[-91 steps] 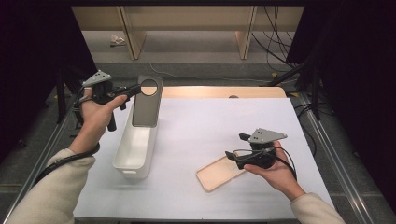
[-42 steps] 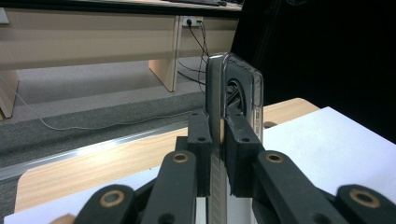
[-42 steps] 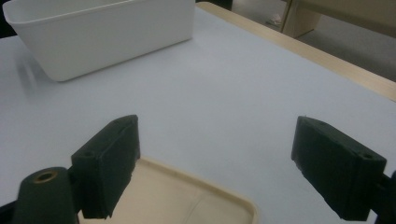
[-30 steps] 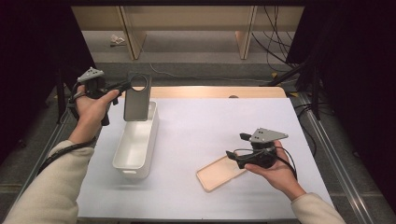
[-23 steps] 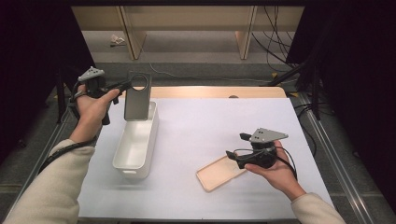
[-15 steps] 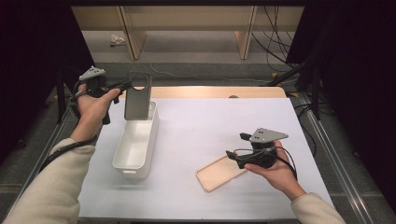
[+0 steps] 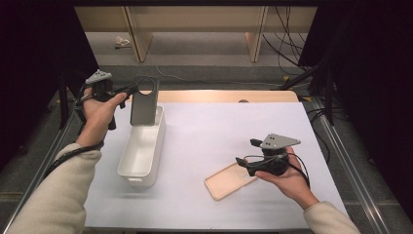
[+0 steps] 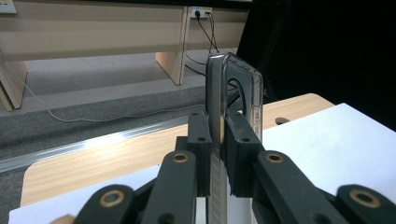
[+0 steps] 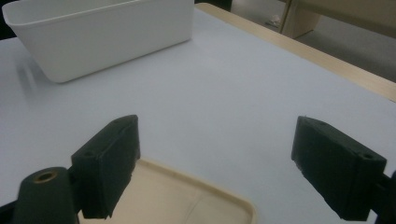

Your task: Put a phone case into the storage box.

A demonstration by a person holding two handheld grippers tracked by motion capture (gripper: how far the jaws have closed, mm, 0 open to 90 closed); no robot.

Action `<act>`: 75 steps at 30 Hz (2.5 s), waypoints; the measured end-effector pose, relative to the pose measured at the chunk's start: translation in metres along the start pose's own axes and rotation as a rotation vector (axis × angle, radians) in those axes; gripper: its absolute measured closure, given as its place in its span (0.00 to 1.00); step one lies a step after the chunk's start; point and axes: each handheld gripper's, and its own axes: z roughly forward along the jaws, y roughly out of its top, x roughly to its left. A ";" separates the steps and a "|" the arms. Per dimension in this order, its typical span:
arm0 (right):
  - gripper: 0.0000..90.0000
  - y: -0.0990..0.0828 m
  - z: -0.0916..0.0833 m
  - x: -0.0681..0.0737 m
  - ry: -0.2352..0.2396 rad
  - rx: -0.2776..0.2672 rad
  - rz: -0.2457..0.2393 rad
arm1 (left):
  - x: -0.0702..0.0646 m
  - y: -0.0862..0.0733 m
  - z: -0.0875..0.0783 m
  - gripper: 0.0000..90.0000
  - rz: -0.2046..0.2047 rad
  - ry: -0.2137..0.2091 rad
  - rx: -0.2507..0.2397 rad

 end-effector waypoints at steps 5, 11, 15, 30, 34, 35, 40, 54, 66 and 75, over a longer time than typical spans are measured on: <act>0.18 0.000 0.000 0.000 0.001 0.000 0.000 | 0.000 0.000 0.002 0.91 0.009 0.002 0.003; 0.18 0.000 0.000 0.000 0.001 0.001 -0.001 | 0.001 -0.001 0.003 0.91 0.011 0.007 0.002; 0.18 0.000 0.000 0.000 0.002 0.003 0.003 | 0.001 -0.002 0.005 0.91 0.009 0.005 0.001; 0.18 0.000 0.000 0.000 0.002 -0.001 0.005 | 0.000 -0.004 0.014 0.91 -0.005 -0.001 0.009; 0.18 0.000 0.000 0.000 0.003 -0.002 0.004 | 0.000 -0.005 0.016 0.91 -0.005 0.000 0.015; 0.18 0.000 0.000 0.000 0.003 0.000 0.004 | 0.000 -0.005 0.016 0.91 -0.006 0.000 0.016; 0.18 0.000 0.000 0.000 0.003 -0.002 0.005 | 0.001 -0.007 0.018 0.90 -0.010 0.005 0.023; 0.18 0.000 -0.002 0.001 0.004 -0.007 0.011 | 0.005 -0.013 0.023 0.90 -0.021 0.015 0.036; 0.18 0.000 -0.002 0.000 0.005 -0.011 0.013 | 0.007 -0.016 0.028 0.90 -0.023 0.020 0.050; 0.18 0.000 -0.002 0.000 0.004 -0.011 0.012 | 0.005 -0.017 0.032 0.90 -0.025 0.019 0.059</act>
